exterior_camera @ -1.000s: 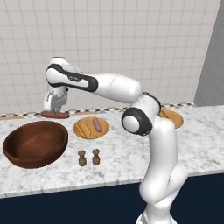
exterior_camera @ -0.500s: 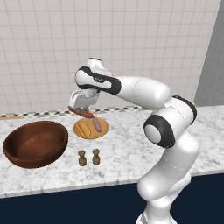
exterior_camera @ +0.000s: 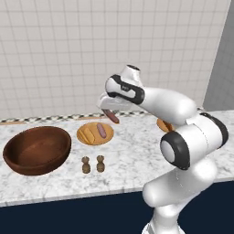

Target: Place one bun and one sausage from the bowl on each plate.

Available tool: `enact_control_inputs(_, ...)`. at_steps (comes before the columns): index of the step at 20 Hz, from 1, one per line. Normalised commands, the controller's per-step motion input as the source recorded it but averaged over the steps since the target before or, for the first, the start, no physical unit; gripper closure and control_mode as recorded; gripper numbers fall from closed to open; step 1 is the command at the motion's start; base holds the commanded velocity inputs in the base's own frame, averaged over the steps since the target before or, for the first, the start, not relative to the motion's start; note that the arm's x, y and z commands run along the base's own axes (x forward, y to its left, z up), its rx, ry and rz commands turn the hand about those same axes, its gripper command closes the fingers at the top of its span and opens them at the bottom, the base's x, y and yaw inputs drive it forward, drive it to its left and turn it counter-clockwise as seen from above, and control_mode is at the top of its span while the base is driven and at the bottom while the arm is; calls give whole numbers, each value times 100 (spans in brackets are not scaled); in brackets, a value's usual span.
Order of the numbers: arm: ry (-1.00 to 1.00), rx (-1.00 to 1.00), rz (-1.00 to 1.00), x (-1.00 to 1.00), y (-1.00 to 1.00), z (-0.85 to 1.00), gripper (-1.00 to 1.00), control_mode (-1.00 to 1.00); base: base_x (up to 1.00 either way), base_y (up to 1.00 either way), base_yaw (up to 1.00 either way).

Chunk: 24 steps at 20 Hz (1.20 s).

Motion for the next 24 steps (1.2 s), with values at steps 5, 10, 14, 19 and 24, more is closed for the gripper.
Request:
enact_control_inputs(5, 0, 3, -45, 20, -100, 0, 100, -100, 0, 0, 0)
enact_control_inputs(10, 0, 2, -43, 17, -100, 0, 100, -100, 0, 0, 0)
enact_control_inputs(14, 0, 0, -24, 0, -100, 0, 100, -100, 0, 0, 0)
enact_control_inputs(19, 0, 0, -9, 0, -100, -1, 100, -100, 0, 0, 0)
enact_control_inputs(24, 0, 0, 2, -5, -100, -16, 100, -100, 0, 0, 0)
